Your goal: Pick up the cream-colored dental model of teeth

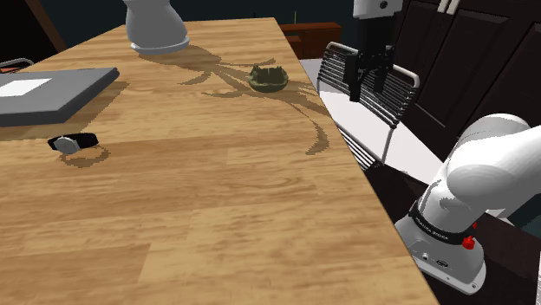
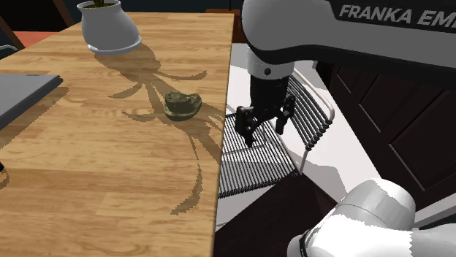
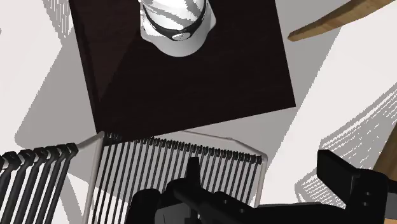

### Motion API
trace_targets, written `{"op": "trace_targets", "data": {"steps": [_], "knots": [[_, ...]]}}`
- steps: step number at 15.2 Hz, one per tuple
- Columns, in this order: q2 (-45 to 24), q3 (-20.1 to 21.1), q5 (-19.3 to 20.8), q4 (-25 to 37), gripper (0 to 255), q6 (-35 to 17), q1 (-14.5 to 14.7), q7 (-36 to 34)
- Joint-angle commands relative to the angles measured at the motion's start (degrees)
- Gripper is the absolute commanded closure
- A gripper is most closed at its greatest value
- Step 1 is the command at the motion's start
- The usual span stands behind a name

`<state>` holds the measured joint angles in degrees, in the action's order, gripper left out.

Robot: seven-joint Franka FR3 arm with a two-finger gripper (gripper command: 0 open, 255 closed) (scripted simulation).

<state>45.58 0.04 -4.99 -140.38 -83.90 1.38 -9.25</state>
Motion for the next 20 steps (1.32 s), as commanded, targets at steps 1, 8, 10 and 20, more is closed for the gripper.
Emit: {"op": "trace_targets", "data": {"steps": [1, 8, 10, 20], "knots": [[0.0, 0.0, 0.0, 0.0, 0, 0.0, 0.0, 0.0], [-14.56, 3.21, 0.41, 14.26, 0, -1.92, 2.97, 1.91], [-18.51, 4.17, 0.76, 18.74, 0, -1.85, 3.67, 2.34], [-38.46, 9.52, 4.5, 44.75, 0, 2.18, 7.11, 3.58]]}}
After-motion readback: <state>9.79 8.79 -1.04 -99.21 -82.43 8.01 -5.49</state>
